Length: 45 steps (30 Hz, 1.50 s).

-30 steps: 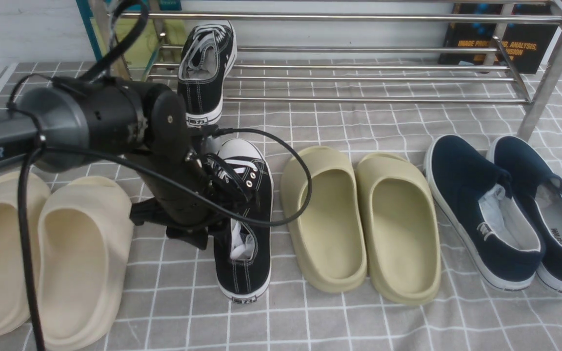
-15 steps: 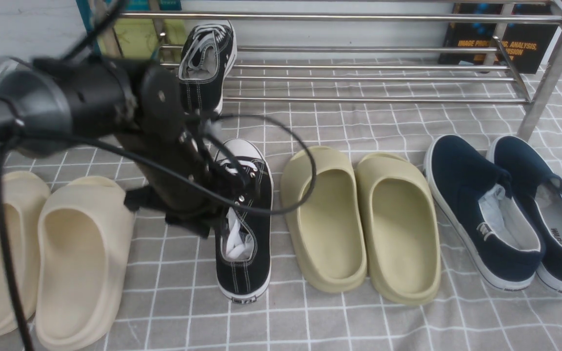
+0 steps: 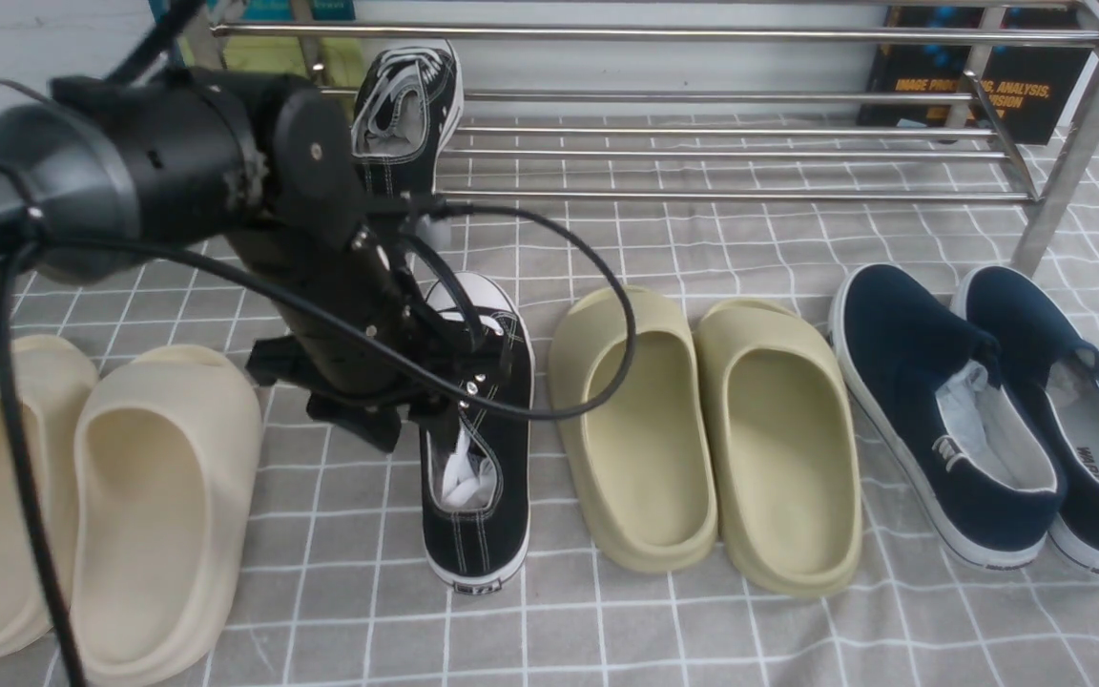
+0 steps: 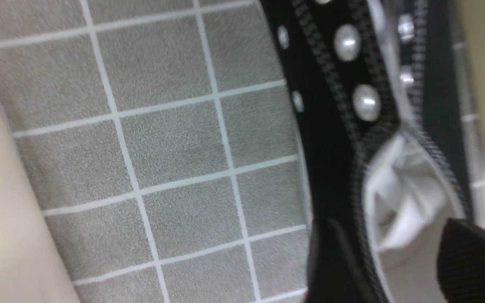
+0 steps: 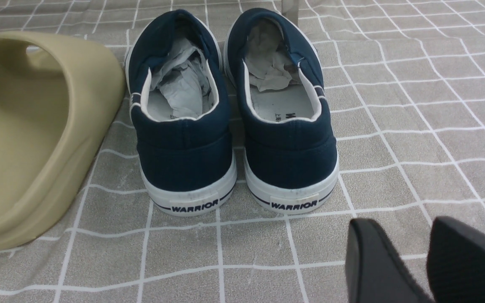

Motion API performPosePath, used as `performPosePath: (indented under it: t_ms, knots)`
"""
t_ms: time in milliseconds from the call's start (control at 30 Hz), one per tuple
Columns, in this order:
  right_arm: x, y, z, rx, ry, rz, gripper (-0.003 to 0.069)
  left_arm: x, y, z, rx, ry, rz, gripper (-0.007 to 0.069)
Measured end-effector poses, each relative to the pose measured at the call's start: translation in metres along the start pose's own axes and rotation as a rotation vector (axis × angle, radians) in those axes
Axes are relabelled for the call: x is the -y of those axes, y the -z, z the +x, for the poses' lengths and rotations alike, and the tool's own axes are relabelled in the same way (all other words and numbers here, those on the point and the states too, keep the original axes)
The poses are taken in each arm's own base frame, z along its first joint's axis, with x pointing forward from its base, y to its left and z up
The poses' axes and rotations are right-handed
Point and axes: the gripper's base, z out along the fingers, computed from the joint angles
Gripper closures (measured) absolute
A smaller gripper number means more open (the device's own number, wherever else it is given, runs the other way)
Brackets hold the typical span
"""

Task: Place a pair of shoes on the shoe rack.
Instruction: Use the left arm to grab the shoe closest to it, then use the left arm to put a shoe into the shoe rack

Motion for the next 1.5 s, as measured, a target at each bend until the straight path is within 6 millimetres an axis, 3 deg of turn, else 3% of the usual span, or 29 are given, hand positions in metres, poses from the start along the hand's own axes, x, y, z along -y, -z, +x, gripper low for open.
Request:
performPosePath:
  t_ms: [100,233,367,433,500,633,733,833,1000,1300,1500]
  knots:
    - [0.000,0.000,0.000,0.000,0.000,0.000,0.0419,-0.002,-0.019,-0.001,-0.047,0.007,-0.016,0.0204]
    - [0.000,0.000,0.000,0.000,0.000,0.000,0.0419,-0.005,-0.037,-0.002,-0.091,0.013,-0.030,0.0232]
    - [0.000,0.000,0.000,0.000,0.000,0.000,0.0419,-0.005,-0.039,-0.003,-0.093,0.032,-0.034,0.0410]
    - [0.000,0.000,0.000,0.000,0.000,0.000,0.0419,-0.003,-0.031,-0.008,-0.073,0.030,-0.031,0.0565]
    - [0.000,0.000,0.000,0.000,0.000,0.000,0.0419,-0.001,-0.022,-0.011,-0.056,0.021,-0.034,0.0638]
    - [0.000,0.000,0.000,0.000,0.000,0.000,0.0419,0.004,0.005,-0.018,-0.002,0.011,-0.022,0.0638]
    - [0.000,0.000,0.000,0.000,0.000,0.000,0.0419,0.010,0.042,-0.027,0.067,-0.008,-0.008,0.0638]
    - [0.000,0.000,0.000,0.000,0.000,0.000,0.0419,0.016,0.064,-0.034,0.132,-0.015,0.018,0.0638]
    - [0.000,0.000,0.000,0.000,0.000,0.000,0.0419,0.021,0.086,-0.048,0.232,0.035,0.066,0.0638]
    - [0.000,0.000,0.000,0.000,0.000,0.000,0.0419,-0.008,0.059,-0.082,0.274,0.245,0.167,0.0638]
    - [0.000,0.000,0.000,0.000,0.000,0.000,0.0419,-0.009,0.051,-0.095,0.347,0.292,0.244,0.0638]
